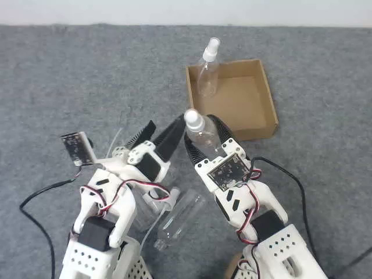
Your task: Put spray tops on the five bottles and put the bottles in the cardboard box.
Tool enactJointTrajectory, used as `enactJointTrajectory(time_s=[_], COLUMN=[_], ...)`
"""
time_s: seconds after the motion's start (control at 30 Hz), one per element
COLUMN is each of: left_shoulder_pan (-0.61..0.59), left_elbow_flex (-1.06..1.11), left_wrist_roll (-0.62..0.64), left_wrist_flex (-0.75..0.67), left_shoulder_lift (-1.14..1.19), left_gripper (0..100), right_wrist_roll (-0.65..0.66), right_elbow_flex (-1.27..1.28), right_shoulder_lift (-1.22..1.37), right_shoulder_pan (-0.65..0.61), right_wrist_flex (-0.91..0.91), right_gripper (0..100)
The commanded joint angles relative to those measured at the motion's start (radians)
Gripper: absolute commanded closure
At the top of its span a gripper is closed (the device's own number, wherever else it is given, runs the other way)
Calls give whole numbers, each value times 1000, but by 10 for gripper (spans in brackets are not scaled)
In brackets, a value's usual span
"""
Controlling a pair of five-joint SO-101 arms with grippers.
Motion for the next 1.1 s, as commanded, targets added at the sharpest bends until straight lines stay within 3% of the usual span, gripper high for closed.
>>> enactJointTrajectory(time_s=[0.0, 0.4, 1.07], left_shoulder_pan=[91, 107, -301], left_elbow_flex=[-16, -19, -67], left_wrist_roll=[-72, -75, -124], left_wrist_flex=[58, 69, 18], left_shoulder_lift=[-12, -12, -12], left_gripper=[701, 701, 701], right_wrist_roll=[-6, -6, -15], right_elbow_flex=[-74, -74, -66], right_shoulder_lift=[-21, -21, -21], right_shoulder_pan=[-10, -10, -5], right_wrist_flex=[2, 2, 4], right_gripper=[990, 990, 991])
